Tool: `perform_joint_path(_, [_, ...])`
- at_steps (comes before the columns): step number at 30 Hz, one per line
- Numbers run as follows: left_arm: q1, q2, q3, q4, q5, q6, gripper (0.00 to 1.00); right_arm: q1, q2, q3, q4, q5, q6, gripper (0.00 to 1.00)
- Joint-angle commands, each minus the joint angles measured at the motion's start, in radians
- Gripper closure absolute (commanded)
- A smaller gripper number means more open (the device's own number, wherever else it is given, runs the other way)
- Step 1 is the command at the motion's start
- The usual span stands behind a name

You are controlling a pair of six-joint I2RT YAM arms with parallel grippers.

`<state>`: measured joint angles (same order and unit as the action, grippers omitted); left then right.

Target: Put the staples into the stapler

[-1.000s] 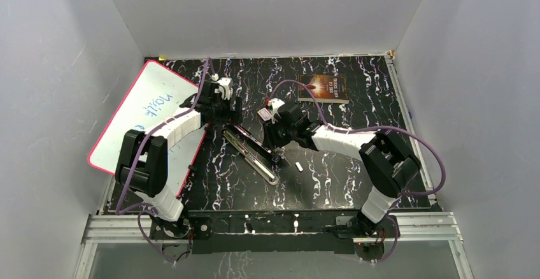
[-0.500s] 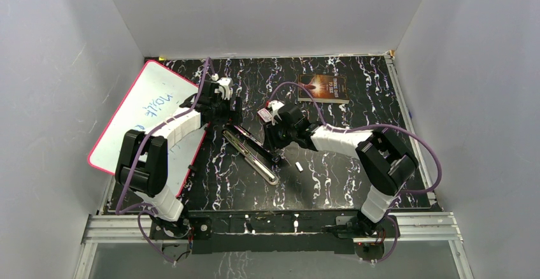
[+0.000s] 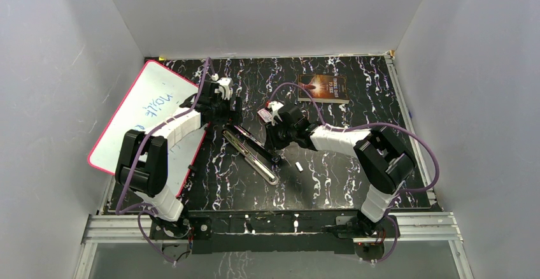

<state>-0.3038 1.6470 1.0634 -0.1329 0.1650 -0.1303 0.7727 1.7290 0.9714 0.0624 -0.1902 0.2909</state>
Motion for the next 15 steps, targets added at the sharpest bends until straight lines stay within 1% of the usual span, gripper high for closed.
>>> perform_joint_path(1, [0.002, -0.009, 0.039, -0.011, 0.007, 0.009, 0.09, -0.007, 0.007, 0.006, 0.034, -0.014, 0.002, 0.72])
perform_joint_path(8, [0.003, -0.01, 0.04, -0.011, 0.005, 0.009, 0.09, -0.01, 0.003, 0.003, 0.034, -0.015, 0.002, 0.81])
perform_joint_path(15, [0.003, -0.011, 0.04, -0.012, 0.005, 0.008, 0.08, -0.013, -0.042, -0.001, 0.046, -0.014, 0.005, 0.83])
